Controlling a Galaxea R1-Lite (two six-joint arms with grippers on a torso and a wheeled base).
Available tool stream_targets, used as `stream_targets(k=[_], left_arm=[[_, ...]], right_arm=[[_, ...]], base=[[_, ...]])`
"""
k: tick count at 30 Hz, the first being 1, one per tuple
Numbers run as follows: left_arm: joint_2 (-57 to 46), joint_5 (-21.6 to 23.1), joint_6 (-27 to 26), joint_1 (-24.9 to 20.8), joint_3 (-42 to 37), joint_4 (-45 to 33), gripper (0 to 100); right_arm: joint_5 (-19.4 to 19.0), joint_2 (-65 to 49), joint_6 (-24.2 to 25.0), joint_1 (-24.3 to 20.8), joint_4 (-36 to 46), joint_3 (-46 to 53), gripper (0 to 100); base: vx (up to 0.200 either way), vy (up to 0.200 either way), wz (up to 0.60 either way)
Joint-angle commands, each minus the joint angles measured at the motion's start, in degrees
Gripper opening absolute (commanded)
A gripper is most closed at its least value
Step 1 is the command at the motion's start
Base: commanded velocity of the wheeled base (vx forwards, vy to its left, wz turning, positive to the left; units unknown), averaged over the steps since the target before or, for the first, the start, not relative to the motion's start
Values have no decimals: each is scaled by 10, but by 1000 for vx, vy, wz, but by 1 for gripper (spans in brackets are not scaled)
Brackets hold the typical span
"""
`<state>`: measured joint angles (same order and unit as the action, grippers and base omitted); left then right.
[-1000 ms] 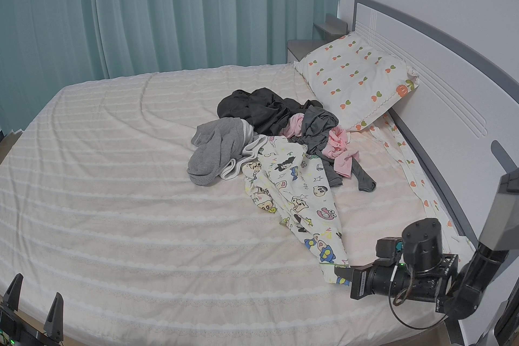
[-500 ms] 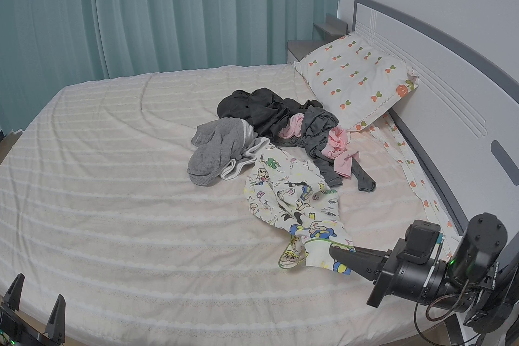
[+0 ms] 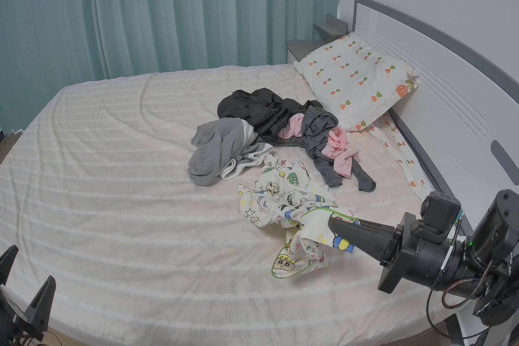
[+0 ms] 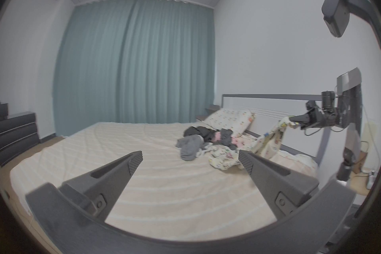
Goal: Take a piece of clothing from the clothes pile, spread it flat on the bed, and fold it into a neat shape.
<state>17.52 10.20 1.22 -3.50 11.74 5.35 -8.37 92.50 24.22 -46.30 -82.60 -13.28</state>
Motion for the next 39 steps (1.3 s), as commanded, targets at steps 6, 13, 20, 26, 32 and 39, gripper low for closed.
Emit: stream_targets(k=[6, 13, 20, 26, 32, 39], left_arm=[[679, 120, 9, -205, 88, 310, 100], [851, 124, 10, -216, 93, 408, 100], [990, 124, 4, -229, 102, 512, 100], [1085, 117, 10, -231, 101, 636, 100], [1103, 115, 30, -242, 103, 649, 100], [1105, 108, 53, -274, 105, 657, 100]], right_arm=[[-42, -18, 4, 46, 146, -170, 0], [-64, -50, 5, 46, 225, -229, 0], [-65, -43, 11, 17, 274, -314, 0], [-65, -50, 41, 4, 321, -399, 0], [-60, -53, 50, -7, 329, -442, 0], [-60, -43, 57, -7, 335, -412, 0]], base=[[0, 0, 0], [0, 0, 0], [0, 0, 0], [0, 0, 0], [0, 0, 0], [0, 0, 0]])
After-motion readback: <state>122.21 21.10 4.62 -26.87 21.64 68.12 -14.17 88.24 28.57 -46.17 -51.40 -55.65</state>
